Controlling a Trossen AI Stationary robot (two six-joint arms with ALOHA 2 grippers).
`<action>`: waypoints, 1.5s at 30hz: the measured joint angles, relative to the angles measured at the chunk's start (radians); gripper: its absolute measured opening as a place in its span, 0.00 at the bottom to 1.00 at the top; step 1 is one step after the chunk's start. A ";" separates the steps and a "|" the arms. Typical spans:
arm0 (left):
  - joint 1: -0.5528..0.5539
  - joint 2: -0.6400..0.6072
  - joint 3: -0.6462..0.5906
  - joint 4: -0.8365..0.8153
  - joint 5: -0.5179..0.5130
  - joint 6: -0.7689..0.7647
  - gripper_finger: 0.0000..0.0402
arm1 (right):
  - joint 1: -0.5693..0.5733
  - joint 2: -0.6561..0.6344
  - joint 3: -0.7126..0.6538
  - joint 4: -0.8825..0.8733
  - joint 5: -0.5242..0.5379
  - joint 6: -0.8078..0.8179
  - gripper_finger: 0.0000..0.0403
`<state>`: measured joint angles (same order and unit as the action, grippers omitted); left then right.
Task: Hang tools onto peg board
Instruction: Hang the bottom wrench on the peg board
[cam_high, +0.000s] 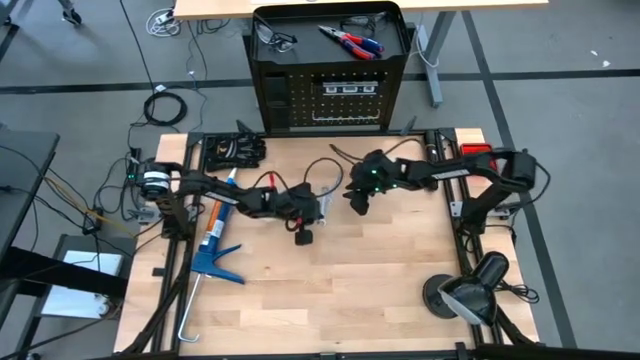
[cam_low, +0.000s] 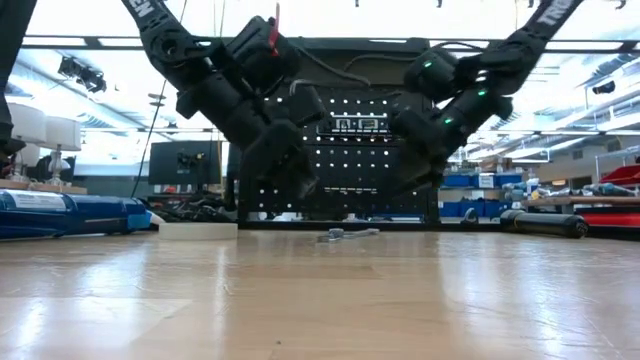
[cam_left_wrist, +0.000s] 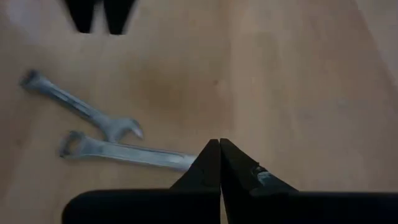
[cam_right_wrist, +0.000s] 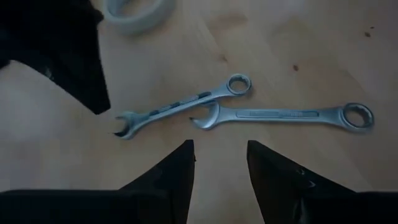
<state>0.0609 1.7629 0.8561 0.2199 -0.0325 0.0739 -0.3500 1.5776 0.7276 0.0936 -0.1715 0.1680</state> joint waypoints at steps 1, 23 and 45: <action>-0.002 0.009 0.001 0.012 0.004 -0.001 0.00 | -0.001 0.019 0.020 -0.017 0.000 -0.014 0.39; 0.029 0.046 0.005 -0.073 -0.258 0.020 0.00 | 0.049 0.205 0.183 -0.101 0.052 -0.278 0.39; 0.060 0.081 0.010 -0.037 0.022 0.131 0.00 | 0.040 0.206 0.183 -0.204 0.049 -0.276 0.39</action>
<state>0.1205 1.8443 0.8663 0.1829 -0.0102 0.2048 -0.3096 1.7840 0.9104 -0.1103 -0.1221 -0.1083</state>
